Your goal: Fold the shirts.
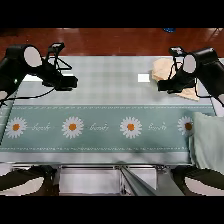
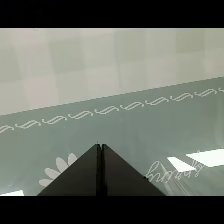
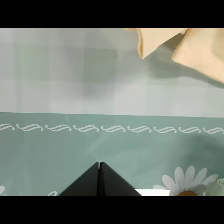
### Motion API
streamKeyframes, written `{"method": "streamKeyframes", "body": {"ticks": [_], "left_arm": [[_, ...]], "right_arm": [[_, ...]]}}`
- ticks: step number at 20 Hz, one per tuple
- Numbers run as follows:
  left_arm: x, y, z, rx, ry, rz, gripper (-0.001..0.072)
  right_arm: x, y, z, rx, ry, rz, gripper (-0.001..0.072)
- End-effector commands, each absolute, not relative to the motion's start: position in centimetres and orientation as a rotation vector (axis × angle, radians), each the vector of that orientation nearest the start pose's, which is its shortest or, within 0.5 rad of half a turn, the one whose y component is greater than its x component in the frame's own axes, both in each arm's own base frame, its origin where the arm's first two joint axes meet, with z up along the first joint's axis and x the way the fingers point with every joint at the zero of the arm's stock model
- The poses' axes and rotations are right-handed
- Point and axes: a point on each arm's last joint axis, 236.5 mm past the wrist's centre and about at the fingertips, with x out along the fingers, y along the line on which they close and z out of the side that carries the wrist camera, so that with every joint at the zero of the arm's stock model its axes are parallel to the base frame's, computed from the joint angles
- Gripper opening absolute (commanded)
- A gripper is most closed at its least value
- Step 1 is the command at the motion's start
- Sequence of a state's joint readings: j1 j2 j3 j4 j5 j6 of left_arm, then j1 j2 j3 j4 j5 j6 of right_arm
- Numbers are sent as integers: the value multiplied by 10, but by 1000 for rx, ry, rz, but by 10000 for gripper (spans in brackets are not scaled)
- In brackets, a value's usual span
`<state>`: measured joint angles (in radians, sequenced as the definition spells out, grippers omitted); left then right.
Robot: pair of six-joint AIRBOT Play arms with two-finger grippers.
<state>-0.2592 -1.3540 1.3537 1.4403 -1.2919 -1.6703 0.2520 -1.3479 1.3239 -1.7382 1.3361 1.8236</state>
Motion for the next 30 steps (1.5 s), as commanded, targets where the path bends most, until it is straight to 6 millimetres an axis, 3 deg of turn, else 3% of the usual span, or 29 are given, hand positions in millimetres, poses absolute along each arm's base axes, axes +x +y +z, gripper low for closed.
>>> {"method": "streamKeyframes", "body": {"ticks": [1,5,6,9,12,14,15,16,17,20,22,26,30], "left_arm": [[380,-132,41,-27,1312,-242,20],[380,-132,41,-27,1312,-242,21],[380,-132,41,-28,1311,-242,20],[399,-136,46,-43,1230,-244,21],[424,-138,47,-38,1137,-250,21],[444,-134,45,-37,1079,-231,46],[452,-130,41,-35,1064,-219,154],[457,-124,35,-18,1063,-203,418],[460,-113,27,7,1073,-176,511],[466,-87,18,30,1090,-119,510],[469,-80,18,21,1081,-106,510],[475,-81,20,15,1056,-107,510],[467,-85,13,8,1098,-116,509]], "right_arm": [[381,59,31,-98,1325,-67,28],[383,59,32,-97,1319,-65,28],[391,61,34,-94,1284,-56,28],[424,66,46,-99,1134,-31,28],[478,65,79,-159,870,-14,45],[511,50,100,-196,709,-42,355],[523,39,104,-171,662,-70,372],[534,24,101,-122,635,-107,372],[542,6,92,-59,626,-147,372],[559,-53,50,139,647,-265,370],[568,-74,13,238,714,-306,369],[591,-70,-49,321,871,-268,368],[577,-44,-101,326,1111,-182,368]]}}
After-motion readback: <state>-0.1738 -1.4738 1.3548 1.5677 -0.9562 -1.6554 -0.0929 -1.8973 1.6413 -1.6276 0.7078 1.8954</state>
